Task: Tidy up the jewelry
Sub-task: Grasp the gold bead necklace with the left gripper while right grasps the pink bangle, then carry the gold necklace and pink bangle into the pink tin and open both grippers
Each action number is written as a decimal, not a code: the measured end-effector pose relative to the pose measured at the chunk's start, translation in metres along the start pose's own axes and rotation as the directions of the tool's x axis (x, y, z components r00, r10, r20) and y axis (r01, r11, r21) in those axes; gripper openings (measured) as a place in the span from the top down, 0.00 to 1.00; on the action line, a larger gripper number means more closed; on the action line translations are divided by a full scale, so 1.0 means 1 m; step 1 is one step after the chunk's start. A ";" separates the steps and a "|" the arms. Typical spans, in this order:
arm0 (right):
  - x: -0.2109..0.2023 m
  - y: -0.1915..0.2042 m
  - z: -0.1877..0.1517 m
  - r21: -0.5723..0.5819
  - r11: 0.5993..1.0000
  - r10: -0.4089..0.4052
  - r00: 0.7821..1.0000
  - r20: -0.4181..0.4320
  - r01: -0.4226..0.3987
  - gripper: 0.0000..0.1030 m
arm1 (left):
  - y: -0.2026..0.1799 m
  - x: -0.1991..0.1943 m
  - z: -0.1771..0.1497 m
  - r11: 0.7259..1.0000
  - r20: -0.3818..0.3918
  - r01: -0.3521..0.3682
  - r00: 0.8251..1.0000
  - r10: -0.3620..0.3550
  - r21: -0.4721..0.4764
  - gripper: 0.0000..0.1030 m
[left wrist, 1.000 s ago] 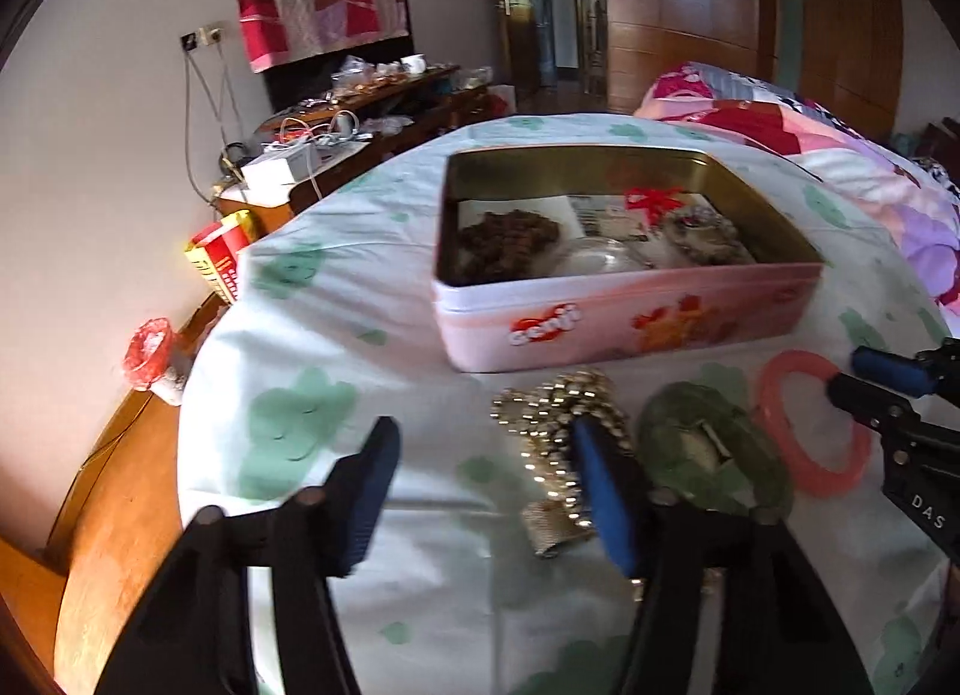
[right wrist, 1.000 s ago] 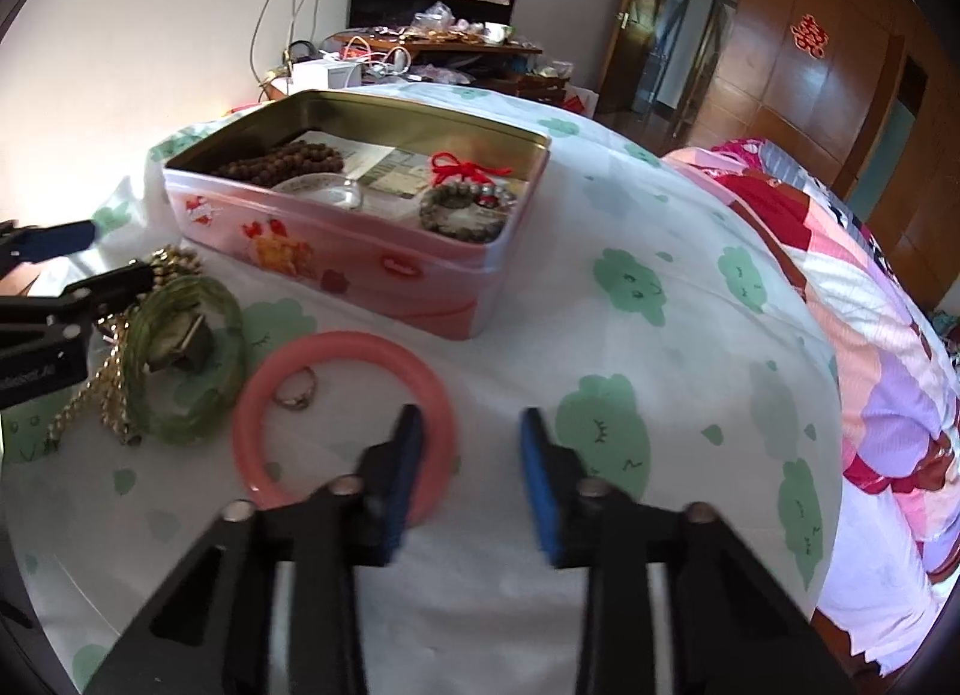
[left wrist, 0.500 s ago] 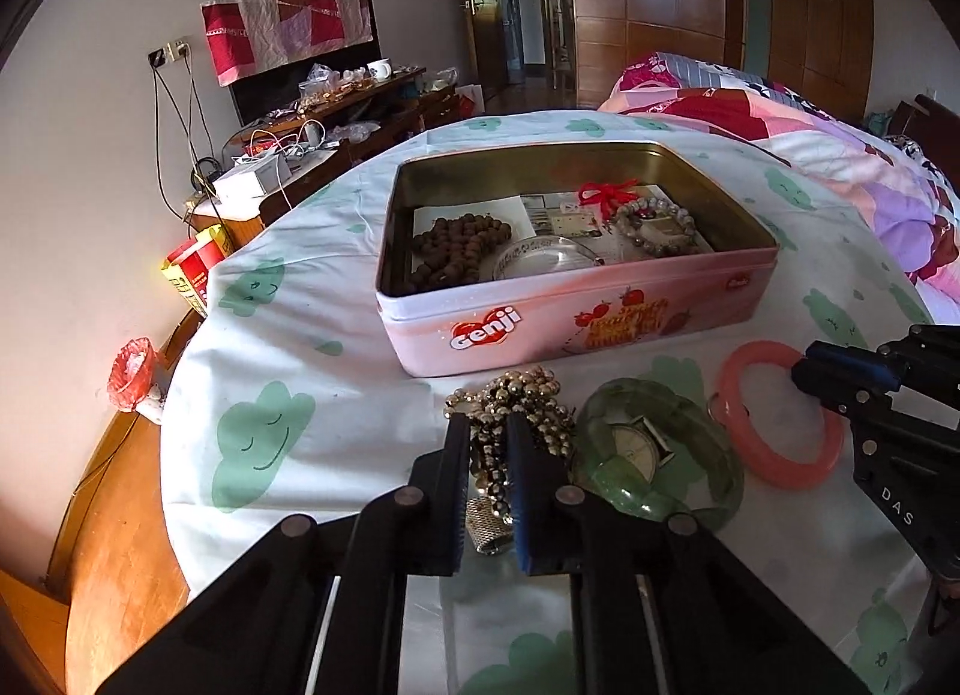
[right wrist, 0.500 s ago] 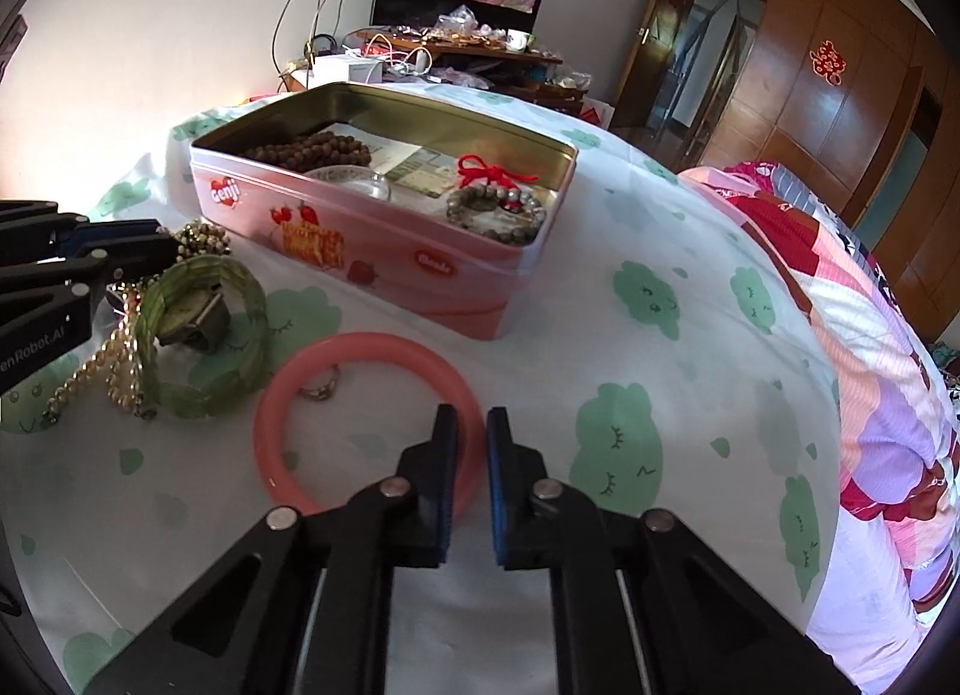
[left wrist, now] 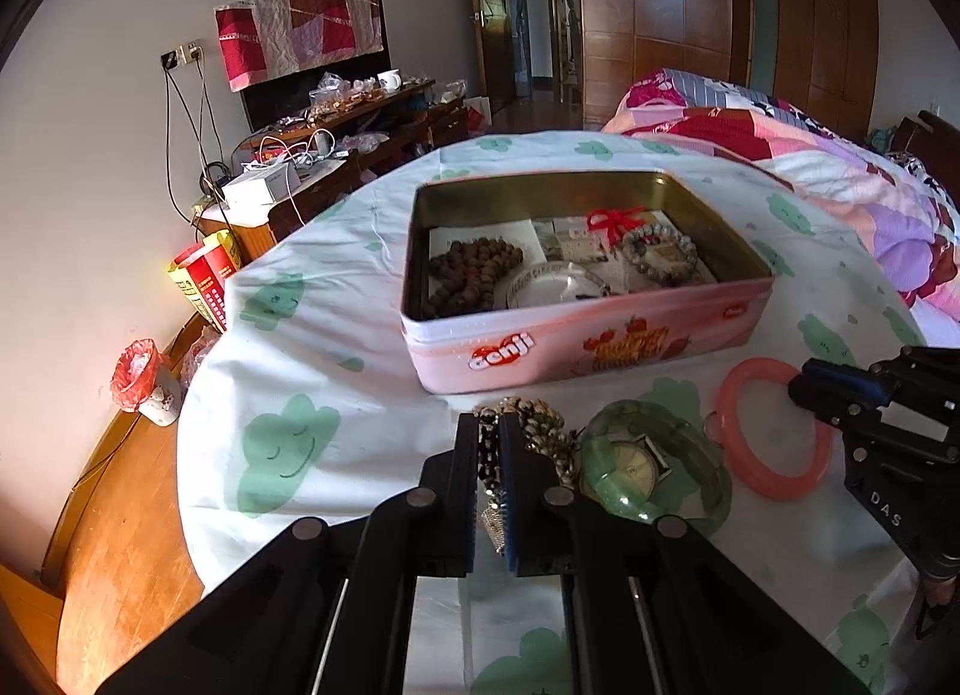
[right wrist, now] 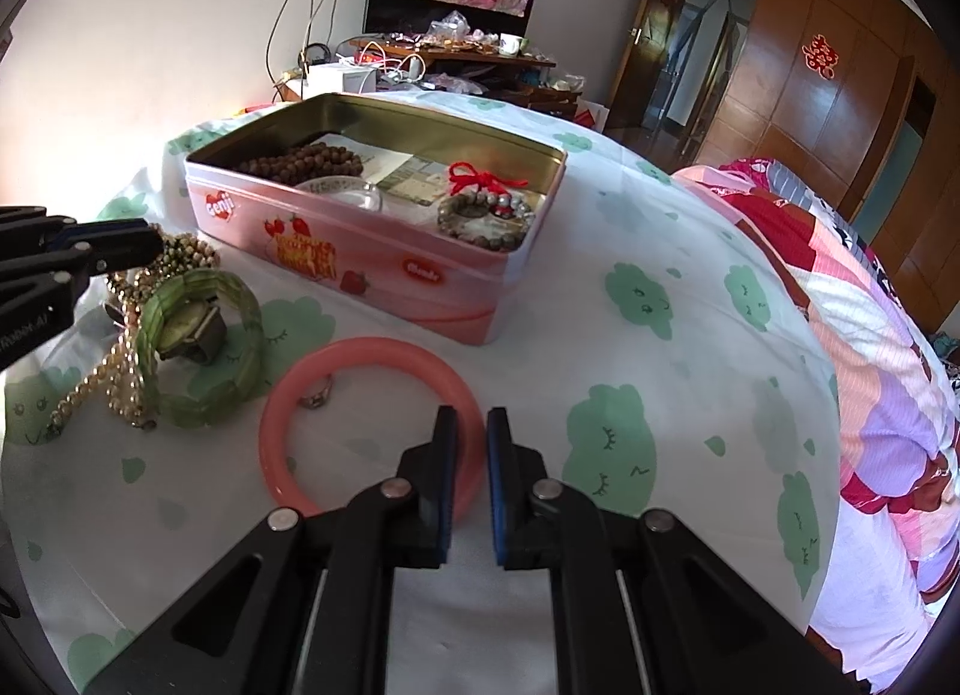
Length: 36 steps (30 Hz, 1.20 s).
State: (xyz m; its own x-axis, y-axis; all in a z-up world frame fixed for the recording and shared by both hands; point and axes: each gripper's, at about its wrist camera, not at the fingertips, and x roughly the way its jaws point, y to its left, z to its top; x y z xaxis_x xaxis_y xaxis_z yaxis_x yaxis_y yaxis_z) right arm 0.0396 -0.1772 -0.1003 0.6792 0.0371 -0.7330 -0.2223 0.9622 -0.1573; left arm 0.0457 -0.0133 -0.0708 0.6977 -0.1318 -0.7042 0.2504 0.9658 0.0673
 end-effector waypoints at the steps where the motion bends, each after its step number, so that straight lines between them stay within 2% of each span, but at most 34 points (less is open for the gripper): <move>1: 0.000 -0.001 0.000 0.004 1.000 0.004 1.000 0.002 -0.004 0.90 | 0.000 -0.001 0.001 1.000 0.002 0.003 1.000 -0.003 0.000 0.95; 19: -0.025 -0.007 0.009 0.019 1.000 -0.007 0.997 0.077 0.005 0.90 | 0.014 -0.054 0.020 0.999 0.125 0.010 0.992 -0.005 -0.038 0.95; 24: -0.032 -0.008 0.012 0.017 1.000 -0.012 0.995 0.101 0.010 0.90 | 0.019 -0.065 0.026 0.998 0.147 0.030 0.989 -0.023 -0.048 0.95; 28: -0.034 -0.008 0.013 0.015 1.000 -0.007 0.994 0.106 0.005 0.90 | 0.019 -0.068 0.028 0.996 0.145 0.061 0.988 -0.052 -0.059 0.95; 30: -0.034 -0.008 0.012 0.014 1.000 -0.005 0.994 0.105 0.003 0.90 | 0.016 -0.064 0.028 0.995 0.124 0.092 0.988 -0.087 -0.029 0.95; 31: -0.034 -0.008 0.012 0.015 1.000 -0.005 0.994 0.105 0.003 0.90 | 0.012 -0.057 0.026 0.998 0.104 0.066 0.992 -0.065 -0.006 0.95; 32: -0.033 -0.009 0.011 0.018 1.000 -0.004 0.995 0.103 0.002 0.90 | 0.012 -0.053 0.025 0.998 0.094 0.058 0.994 -0.057 -0.013 0.95; 34: -0.032 -0.011 0.011 0.024 1.000 -0.003 0.995 0.102 0.000 0.90 | 0.019 -0.045 0.022 0.988 0.065 0.134 0.989 -0.130 -0.071 0.95; 35: -0.032 -0.012 0.011 0.026 1.000 -0.001 0.995 0.101 -0.001 0.90 | 0.020 -0.039 0.021 0.987 0.045 0.143 0.989 -0.140 -0.079 0.95; 36: -0.032 -0.013 0.010 0.027 1.000 -0.001 0.995 0.099 -0.002 0.90 | 0.019 -0.037 0.020 0.991 0.039 0.119 0.992 -0.116 -0.068 0.95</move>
State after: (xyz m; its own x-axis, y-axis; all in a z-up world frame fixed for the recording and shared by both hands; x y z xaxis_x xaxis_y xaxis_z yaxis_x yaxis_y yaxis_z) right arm 0.0283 -0.1881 -0.0682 0.7456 0.0626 -0.6635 -0.2045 0.9690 -0.1383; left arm 0.0382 0.0057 -0.0295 0.6896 -0.2517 -0.6791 0.2854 0.9562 -0.0646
